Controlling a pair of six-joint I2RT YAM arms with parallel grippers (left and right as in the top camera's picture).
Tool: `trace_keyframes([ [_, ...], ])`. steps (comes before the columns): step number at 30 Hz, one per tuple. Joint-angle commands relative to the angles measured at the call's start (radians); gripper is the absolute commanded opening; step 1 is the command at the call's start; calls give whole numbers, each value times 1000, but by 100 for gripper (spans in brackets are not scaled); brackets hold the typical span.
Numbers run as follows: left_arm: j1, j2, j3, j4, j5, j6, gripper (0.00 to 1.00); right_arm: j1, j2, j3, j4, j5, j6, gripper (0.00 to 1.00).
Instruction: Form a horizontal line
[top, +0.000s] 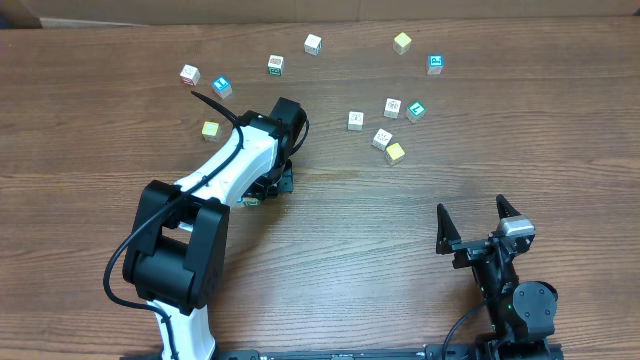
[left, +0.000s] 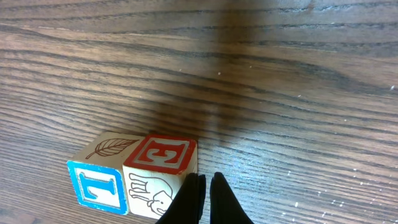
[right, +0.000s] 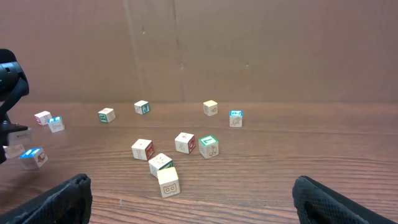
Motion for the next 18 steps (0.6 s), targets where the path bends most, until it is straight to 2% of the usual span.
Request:
trace_keyframes([
  [1, -5, 3, -11, 8, -13, -14, 4, 6, -12, -10, 7, 5, -5, 100],
  [18, -2, 3, -11, 68, -16, -14, 4, 6, -12, -10, 7, 5, -5, 100],
])
